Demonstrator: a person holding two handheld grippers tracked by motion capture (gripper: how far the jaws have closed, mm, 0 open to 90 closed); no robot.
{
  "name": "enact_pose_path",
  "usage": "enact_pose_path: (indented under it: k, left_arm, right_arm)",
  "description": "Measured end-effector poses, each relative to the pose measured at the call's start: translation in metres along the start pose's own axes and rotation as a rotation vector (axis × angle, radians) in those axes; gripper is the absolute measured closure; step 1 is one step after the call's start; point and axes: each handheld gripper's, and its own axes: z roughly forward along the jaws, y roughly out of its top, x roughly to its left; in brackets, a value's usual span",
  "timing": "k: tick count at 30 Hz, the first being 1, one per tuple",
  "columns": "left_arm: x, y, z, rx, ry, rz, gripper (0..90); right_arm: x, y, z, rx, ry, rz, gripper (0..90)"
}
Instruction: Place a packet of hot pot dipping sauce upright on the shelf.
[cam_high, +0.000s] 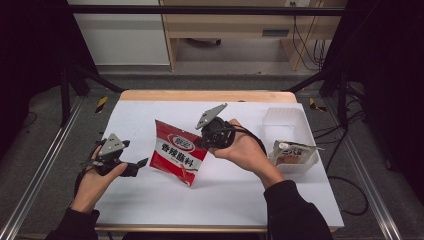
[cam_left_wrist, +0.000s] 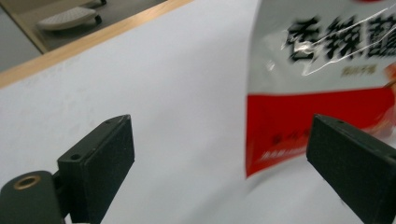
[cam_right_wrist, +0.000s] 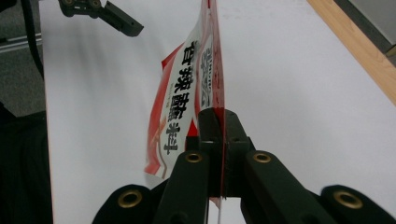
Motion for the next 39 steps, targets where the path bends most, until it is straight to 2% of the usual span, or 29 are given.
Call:
enact_pose_path:
  k: [2, 6, 8, 10, 15, 21, 32, 39]
  left_arm:
    - [0.003, -0.006, -0.001, 0.001, 0.011, -0.024, 7.6]
    - [0.002, -0.015, 0.000, 0.010, 0.033, -0.035, 7.6]
    - [0.000, -0.018, 0.001, 0.009, 0.040, -0.035, 7.6]
    - [-0.004, -0.020, 0.002, 0.015, 0.049, -0.018, 7.6]
    - [-0.011, -0.023, 0.003, 0.009, 0.067, -0.006, 7.6]
    - [-0.019, -0.031, -0.002, 0.022, 0.080, 0.011, 7.4]
    - [-0.020, -0.035, -0.004, 0.021, 0.099, 0.003, 7.2]
    - [-0.019, -0.036, -0.003, 0.029, 0.107, 0.004, 7.1]
  right_arm:
    - [0.000, 0.001, -0.005, 0.007, 0.001, -0.014, 90.0]
    - [-0.002, 0.005, -0.015, 0.031, -0.013, -0.045, 90.0]
    - [-0.003, 0.006, -0.021, 0.041, -0.026, -0.057, 90.0]
    - [-0.007, 0.006, -0.029, 0.047, -0.042, -0.063, 90.0]
    - [-0.018, 0.005, -0.047, 0.034, -0.067, -0.054, 90.0]
    - [-0.025, 0.000, -0.059, 0.021, -0.090, -0.041, 90.0]
    - [-0.035, -0.003, -0.071, 0.010, -0.110, -0.031, 90.0]
    - [-0.043, 0.003, -0.078, 0.014, -0.130, -0.028, 90.0]
